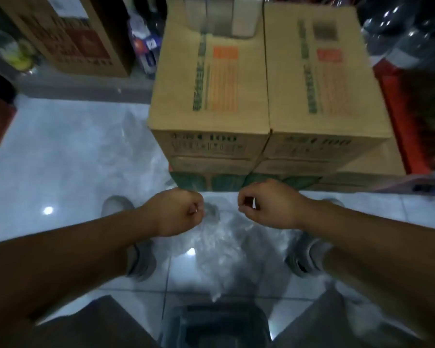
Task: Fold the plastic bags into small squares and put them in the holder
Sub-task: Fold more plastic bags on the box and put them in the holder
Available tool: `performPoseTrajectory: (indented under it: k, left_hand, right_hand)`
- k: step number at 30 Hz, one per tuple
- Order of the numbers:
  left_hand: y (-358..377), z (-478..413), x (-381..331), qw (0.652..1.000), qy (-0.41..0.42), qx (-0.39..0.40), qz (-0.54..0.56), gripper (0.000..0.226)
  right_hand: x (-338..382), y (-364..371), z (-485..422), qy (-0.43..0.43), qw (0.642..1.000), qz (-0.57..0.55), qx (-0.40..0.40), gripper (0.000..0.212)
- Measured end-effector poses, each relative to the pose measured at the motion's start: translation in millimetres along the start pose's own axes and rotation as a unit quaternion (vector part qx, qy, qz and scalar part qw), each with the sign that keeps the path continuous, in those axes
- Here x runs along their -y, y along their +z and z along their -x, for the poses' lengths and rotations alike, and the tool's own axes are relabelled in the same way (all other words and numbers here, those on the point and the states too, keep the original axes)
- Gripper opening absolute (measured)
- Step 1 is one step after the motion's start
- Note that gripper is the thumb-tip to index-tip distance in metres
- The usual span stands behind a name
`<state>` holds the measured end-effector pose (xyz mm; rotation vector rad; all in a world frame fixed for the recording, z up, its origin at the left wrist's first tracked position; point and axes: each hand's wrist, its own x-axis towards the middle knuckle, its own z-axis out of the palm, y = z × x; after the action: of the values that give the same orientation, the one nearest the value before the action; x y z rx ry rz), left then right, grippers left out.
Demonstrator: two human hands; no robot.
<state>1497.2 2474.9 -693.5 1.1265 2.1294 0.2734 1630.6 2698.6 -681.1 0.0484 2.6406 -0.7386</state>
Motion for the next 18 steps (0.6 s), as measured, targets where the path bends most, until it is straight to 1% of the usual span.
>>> performPoseTrajectory:
  k: [2, 4, 5, 7, 10, 13, 14, 15, 16, 18]
  left_hand:
    - [42.5, -17.1, 28.3, 0.995, -0.069, 0.073, 0.014, 0.026]
    - [79.9, -28.8, 42.9, 0.989, -0.114, 0.098, 0.015, 0.018]
    - [96.3, -33.1, 45.3, 0.986, -0.135, 0.096, 0.021, 0.02]
    - [123.7, -40.6, 42.9, 0.981, -0.166, 0.09, 0.04, 0.03]
    - [149.3, -49.2, 31.3, 0.977, -0.188, 0.085, 0.06, 0.052]
    - [163.5, -58.9, 24.9, 0.972, -0.206, 0.07, 0.089, 0.062]
    - [167.6, -61.6, 25.2, 0.969, -0.218, 0.064, 0.099, 0.06]
    - [171.0, -63.8, 27.0, 0.963, -0.237, 0.058, 0.114, 0.054]
    - [173.0, -65.1, 28.9, 0.957, -0.253, 0.047, 0.136, 0.045]
    - [173.4, -68.7, 34.9, 0.95, -0.259, 0.018, 0.176, 0.022]
  right_hand:
    - [-33.2, 50.8, -11.3, 0.066, 0.997, -0.004, 0.051, 0.014]
    - [-60.5, 88.7, -17.0, 0.134, 0.987, -0.022, 0.085, 0.017]
    - [-70.9, 102.9, -17.5, 0.165, 0.982, -0.033, 0.09, 0.019]
    - [-82.0, 126.6, -16.9, 0.205, 0.974, -0.05, 0.083, 0.025]
    - [-81.6, 156.6, -21.3, 0.211, 0.973, -0.057, 0.073, 0.038]
    - [-77.1, 168.6, -39.7, 0.222, 0.97, -0.067, 0.068, 0.056]
    - [-77.9, 170.1, -46.6, 0.229, 0.968, -0.062, 0.081, 0.056]
    - [-79.2, 171.0, -52.6, 0.228, 0.967, -0.047, 0.099, 0.052]
    - [-80.1, 171.2, -56.6, 0.226, 0.967, -0.032, 0.11, 0.045]
    - [-82.0, 170.4, -61.1, 0.226, 0.969, -0.021, 0.098, 0.033]
